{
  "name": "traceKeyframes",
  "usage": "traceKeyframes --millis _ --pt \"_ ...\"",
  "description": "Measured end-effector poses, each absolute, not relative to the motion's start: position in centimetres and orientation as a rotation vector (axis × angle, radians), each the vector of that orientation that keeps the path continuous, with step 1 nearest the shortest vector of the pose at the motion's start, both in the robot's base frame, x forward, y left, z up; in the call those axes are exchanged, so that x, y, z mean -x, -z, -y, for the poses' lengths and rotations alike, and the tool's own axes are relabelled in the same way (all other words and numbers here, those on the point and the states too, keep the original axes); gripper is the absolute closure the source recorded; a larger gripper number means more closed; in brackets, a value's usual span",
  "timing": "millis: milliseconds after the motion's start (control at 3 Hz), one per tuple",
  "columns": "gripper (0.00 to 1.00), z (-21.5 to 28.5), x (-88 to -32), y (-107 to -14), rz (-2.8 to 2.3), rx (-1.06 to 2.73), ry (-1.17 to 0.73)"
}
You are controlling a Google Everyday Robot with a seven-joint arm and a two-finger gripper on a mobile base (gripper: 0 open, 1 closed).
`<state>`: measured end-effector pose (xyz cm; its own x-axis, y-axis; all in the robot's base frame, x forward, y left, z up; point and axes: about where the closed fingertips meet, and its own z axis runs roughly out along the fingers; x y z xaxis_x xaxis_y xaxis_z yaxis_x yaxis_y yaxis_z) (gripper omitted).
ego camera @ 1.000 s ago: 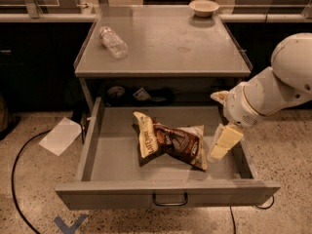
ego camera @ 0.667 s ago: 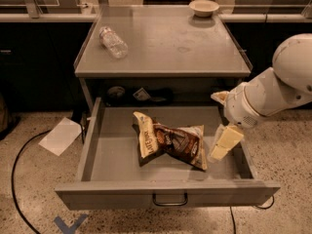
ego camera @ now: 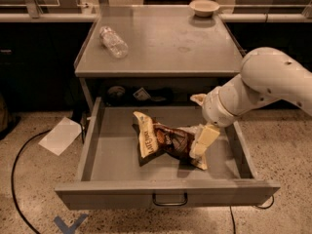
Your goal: Pick brown chip bag from top drawer and place on counter
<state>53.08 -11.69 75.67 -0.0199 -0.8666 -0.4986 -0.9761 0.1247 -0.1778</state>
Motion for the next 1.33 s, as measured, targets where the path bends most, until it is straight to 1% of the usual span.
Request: traceKeyframes --millis 667,1000,1333 --pt "0.0 8.1 -58.0 -67.9 -1.897 1.735 -0.315" --pt "0.0 8.1 -58.0 -67.9 -1.897 1.735 -0.316" --pt "0.19 5.4 -59.2 -65.6 -1.893 1.729 -0.39"
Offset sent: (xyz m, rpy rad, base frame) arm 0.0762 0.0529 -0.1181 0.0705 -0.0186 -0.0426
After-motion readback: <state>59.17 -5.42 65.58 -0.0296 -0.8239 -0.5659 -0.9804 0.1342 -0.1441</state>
